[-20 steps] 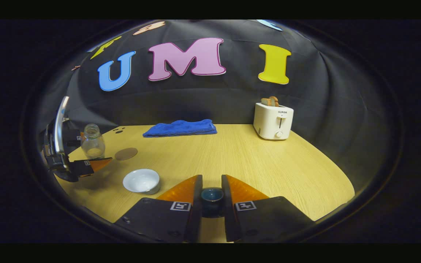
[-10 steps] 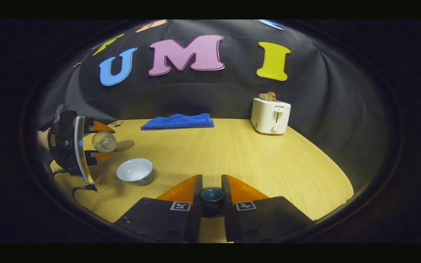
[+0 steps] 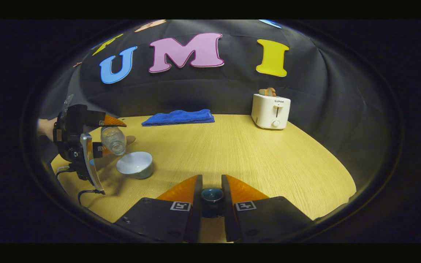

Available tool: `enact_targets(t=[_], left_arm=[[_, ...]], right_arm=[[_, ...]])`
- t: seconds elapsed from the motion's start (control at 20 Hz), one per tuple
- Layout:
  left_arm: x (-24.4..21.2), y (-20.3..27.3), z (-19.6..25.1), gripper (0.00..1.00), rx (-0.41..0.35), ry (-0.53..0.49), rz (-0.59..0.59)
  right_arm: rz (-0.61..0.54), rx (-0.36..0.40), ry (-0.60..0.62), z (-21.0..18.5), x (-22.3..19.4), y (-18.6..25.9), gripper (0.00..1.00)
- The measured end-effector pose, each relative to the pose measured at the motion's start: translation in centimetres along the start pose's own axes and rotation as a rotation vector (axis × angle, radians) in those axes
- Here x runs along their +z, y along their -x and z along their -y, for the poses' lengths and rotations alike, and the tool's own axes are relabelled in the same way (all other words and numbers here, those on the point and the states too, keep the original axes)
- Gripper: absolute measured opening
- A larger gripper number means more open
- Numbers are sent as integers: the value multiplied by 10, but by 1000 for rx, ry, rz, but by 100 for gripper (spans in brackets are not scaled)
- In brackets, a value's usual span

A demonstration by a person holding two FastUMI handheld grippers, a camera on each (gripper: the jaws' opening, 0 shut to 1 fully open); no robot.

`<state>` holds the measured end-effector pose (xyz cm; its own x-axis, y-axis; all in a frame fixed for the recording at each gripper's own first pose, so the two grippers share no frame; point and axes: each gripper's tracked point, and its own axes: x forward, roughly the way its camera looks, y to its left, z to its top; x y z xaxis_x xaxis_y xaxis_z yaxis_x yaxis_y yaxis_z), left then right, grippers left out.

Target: Open the teacup lid with one hand, grasp the water bottle and pour water into the teacup with the other hand; after pouring, place the water bottle on the coaster and then close the teacup lid.

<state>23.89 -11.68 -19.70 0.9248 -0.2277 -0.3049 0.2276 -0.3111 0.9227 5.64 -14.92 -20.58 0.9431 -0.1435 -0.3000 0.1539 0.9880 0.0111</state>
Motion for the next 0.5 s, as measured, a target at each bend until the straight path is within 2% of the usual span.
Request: enact_targets(t=[0.15, 0.25, 0.4, 0.5], left_arm=[[1, -5, -5, 75, 7, -64, 5], [1, -6, -9, 75, 11, -97, 2], [0, -10, -13, 74, 21, -160, 4], [0, -12, -15, 75, 22, -193, 4]], right_arm=[[2, -2, 1, 2, 0, 1, 34], [6, -2, 0, 3, 1, 0, 34], [9, 1, -12, 1, 2, 2, 24], [6, -3, 1, 3, 0, 3, 27]])
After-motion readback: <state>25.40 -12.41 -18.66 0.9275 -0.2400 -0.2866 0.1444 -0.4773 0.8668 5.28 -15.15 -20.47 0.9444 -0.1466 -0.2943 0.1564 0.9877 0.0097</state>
